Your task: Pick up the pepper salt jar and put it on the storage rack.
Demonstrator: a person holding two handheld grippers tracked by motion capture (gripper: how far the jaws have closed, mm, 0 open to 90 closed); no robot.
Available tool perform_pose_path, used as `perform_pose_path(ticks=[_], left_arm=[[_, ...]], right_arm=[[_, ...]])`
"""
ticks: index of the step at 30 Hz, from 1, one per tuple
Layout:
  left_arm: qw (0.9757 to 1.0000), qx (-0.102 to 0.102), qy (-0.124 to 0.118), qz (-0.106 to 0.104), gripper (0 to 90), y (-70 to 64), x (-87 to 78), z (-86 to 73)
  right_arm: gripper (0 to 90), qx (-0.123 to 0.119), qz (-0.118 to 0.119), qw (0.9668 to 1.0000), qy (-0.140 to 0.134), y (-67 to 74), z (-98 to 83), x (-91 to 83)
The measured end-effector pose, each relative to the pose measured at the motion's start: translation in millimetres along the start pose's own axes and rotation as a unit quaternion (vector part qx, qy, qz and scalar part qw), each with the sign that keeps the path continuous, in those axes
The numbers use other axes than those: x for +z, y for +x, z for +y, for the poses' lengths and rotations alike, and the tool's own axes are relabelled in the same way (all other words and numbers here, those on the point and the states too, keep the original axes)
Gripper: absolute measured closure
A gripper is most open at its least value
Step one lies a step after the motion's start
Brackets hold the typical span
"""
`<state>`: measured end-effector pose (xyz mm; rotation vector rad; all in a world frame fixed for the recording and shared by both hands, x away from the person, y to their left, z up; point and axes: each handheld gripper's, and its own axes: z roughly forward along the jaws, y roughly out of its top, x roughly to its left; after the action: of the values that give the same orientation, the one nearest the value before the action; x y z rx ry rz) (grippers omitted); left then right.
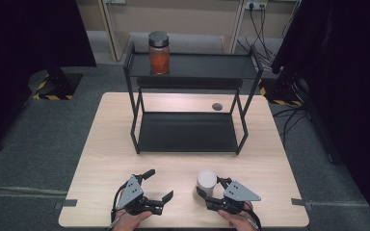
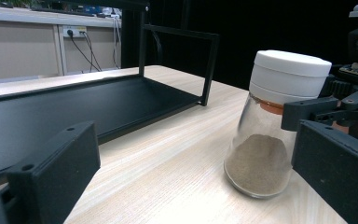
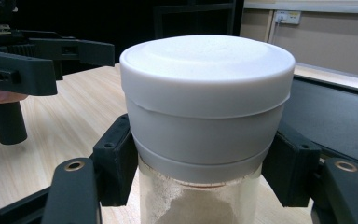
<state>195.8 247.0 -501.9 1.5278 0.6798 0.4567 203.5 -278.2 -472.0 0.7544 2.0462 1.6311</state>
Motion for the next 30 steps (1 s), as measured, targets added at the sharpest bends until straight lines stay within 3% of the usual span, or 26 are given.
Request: perform_pose_path(ticks=[4, 30], left_arm=[[1.0, 0.0, -0.001, 0.001, 0.3, 0.1, -0.4, -0.1], [1.0, 0.004, 0.002, 0.007, 0.3, 0.0, -0.9, -0.7]], right_arm=[[35.4, 0.01, 0.001, 0.9999, -0.004, -1.2, 1.8, -3.1], [35.4, -0.003, 0.01, 0.9999, -0.003, -4.7, 41.6, -15.9]])
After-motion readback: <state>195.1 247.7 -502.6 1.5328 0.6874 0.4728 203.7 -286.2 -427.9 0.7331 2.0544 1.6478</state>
